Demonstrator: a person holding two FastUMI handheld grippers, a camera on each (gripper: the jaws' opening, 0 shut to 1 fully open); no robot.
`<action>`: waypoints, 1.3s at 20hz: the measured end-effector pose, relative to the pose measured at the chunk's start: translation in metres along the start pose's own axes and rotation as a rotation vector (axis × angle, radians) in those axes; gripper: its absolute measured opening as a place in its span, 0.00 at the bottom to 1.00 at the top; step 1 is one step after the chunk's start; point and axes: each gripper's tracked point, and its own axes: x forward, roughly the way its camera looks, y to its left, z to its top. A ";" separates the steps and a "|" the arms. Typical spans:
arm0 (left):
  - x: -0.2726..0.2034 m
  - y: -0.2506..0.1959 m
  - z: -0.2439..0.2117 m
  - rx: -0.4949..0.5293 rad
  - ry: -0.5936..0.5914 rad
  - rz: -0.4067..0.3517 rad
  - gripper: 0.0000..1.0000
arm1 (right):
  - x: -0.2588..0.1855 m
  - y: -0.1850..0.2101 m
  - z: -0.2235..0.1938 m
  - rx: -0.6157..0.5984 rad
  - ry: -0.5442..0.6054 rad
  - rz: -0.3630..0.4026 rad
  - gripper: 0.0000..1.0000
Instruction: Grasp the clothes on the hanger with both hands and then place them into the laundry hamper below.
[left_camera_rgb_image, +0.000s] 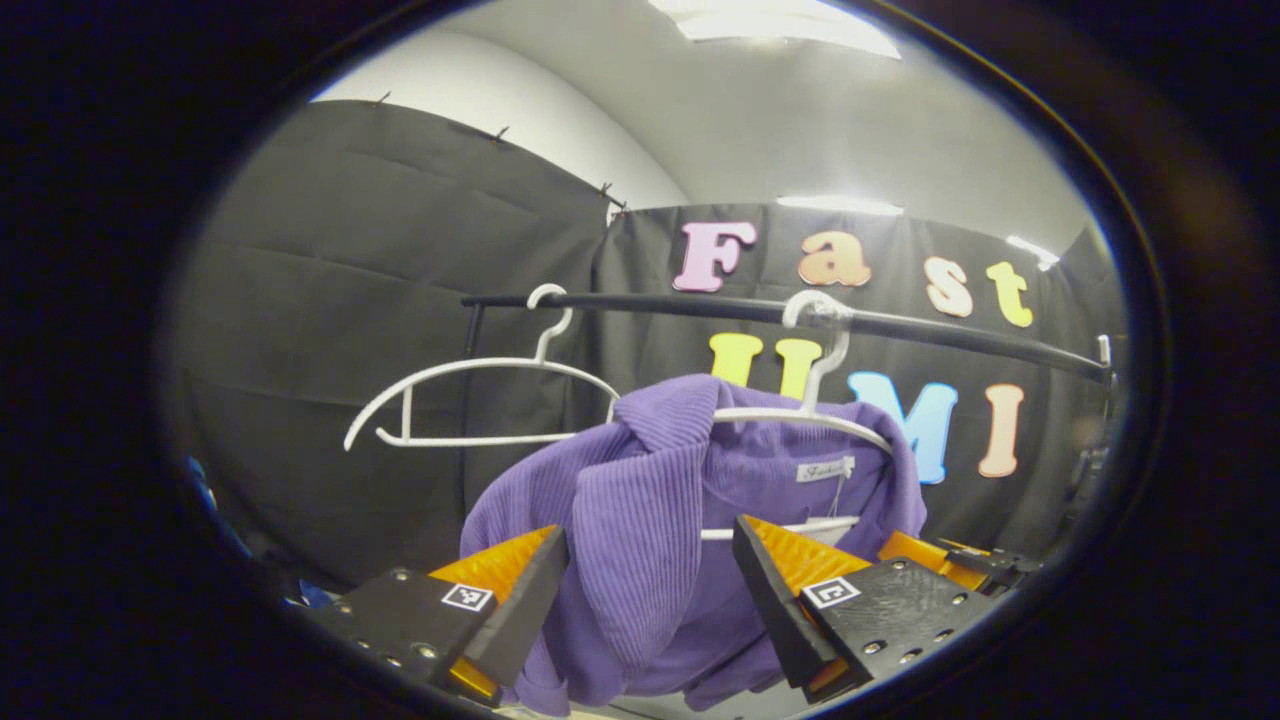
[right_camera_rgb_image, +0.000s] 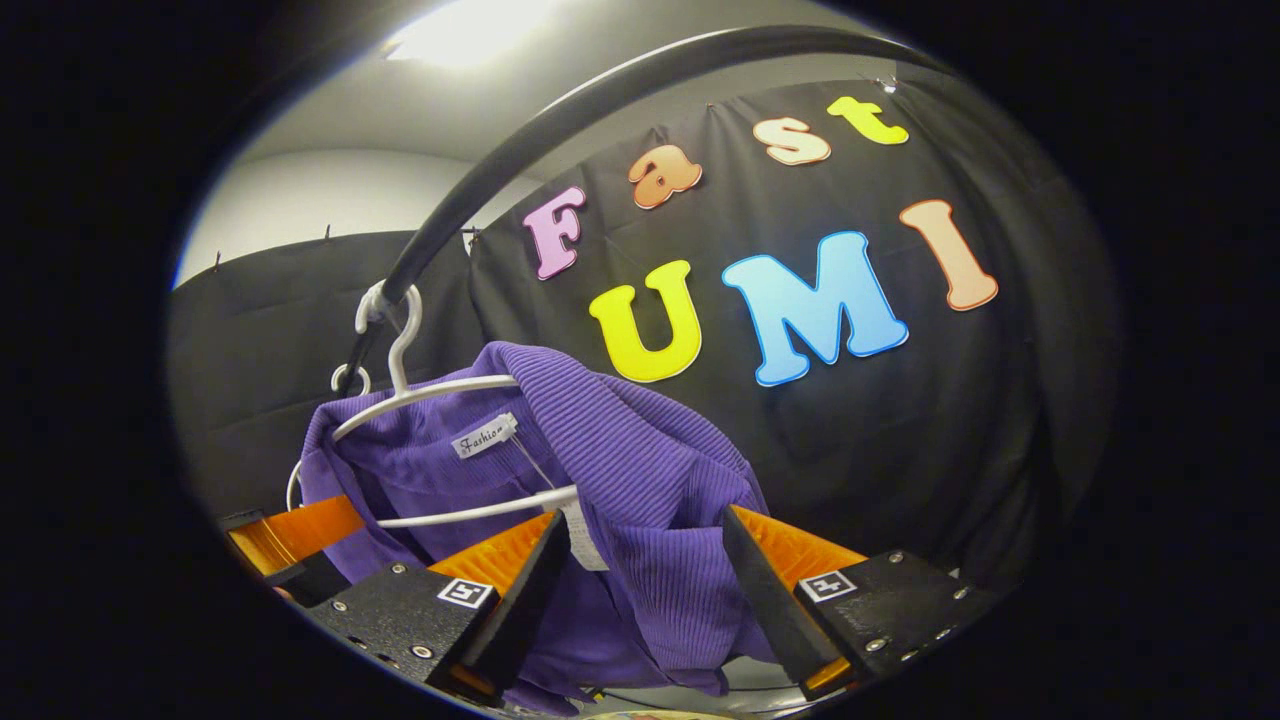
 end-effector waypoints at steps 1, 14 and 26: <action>0.004 0.003 0.005 0.003 -0.018 0.025 0.96 | 0.005 -0.003 0.001 0.005 -0.009 -0.009 0.95; 0.033 0.013 0.009 0.069 -0.048 0.093 0.49 | 0.037 0.002 0.015 0.081 -0.082 -0.052 0.66; 0.027 0.002 0.011 0.054 -0.026 -0.111 0.01 | 0.045 -0.009 0.033 0.000 -0.119 -0.025 0.00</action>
